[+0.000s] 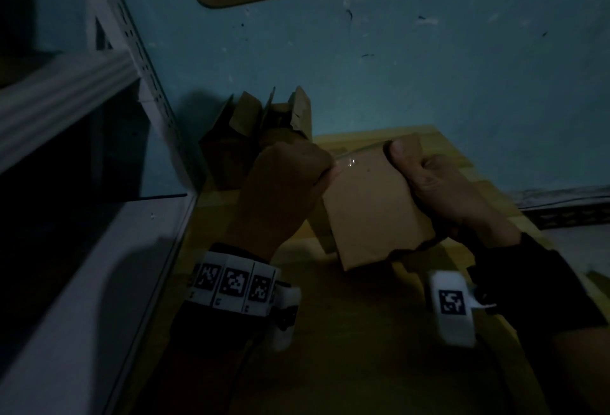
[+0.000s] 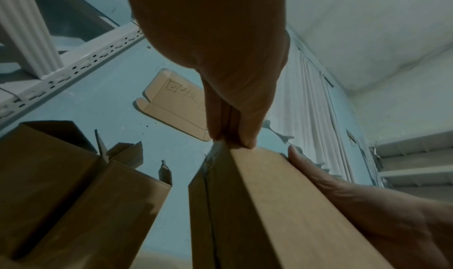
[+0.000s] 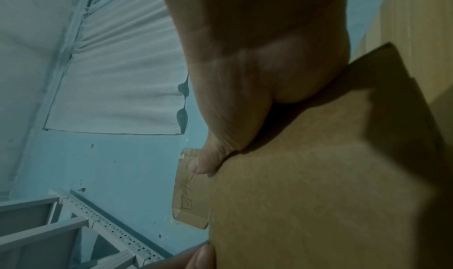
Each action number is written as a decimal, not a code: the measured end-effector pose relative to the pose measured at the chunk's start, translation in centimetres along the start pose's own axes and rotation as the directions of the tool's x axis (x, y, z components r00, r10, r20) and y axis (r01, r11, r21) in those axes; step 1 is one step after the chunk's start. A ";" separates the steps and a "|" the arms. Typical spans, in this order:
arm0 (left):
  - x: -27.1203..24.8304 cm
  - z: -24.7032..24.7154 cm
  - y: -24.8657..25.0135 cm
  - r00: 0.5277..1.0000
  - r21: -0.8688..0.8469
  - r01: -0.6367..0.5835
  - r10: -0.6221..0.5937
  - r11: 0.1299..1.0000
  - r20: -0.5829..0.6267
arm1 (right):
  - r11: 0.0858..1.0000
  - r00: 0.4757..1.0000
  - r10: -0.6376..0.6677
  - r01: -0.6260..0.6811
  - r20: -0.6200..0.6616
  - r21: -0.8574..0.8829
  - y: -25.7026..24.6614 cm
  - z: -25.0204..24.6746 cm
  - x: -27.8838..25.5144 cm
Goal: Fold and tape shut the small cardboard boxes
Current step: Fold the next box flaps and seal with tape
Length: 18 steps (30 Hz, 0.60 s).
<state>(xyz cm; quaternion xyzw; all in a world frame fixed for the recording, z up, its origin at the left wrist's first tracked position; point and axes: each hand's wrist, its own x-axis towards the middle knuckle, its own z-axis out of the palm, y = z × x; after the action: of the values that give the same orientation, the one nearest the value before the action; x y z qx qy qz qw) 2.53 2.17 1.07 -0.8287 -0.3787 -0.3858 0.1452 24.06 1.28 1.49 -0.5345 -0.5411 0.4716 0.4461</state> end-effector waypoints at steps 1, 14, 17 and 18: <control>0.0 0.0 0.0 1.000 0.018 -0.009 0.009 1.000 -0.011 | 1.000 1.000 -0.001 0.001 0.002 0.017 -0.1 0.1 -0.1; -0.2 0.7 1.4 0.999 0.235 0.013 -0.020 0.972 0.029 | 0.997 0.999 -0.041 0.040 0.007 0.069 0.0 0.8 0.0; -0.4 0.8 1.7 1.000 0.264 0.000 0.005 0.965 -0.022 | 0.995 0.999 -0.033 0.032 0.005 0.097 -0.1 0.9 -0.2; -0.5 0.8 1.7 0.999 0.270 0.001 0.008 0.963 -0.034 | 0.995 0.999 -0.033 0.032 0.008 0.099 -0.1 0.9 -0.2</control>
<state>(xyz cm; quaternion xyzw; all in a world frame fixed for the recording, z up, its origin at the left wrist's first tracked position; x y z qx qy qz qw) 4.00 1.22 0.21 -0.7949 -0.4237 -0.3446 0.2641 23.14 1.08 1.41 -0.5006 -0.5282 0.4929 0.4770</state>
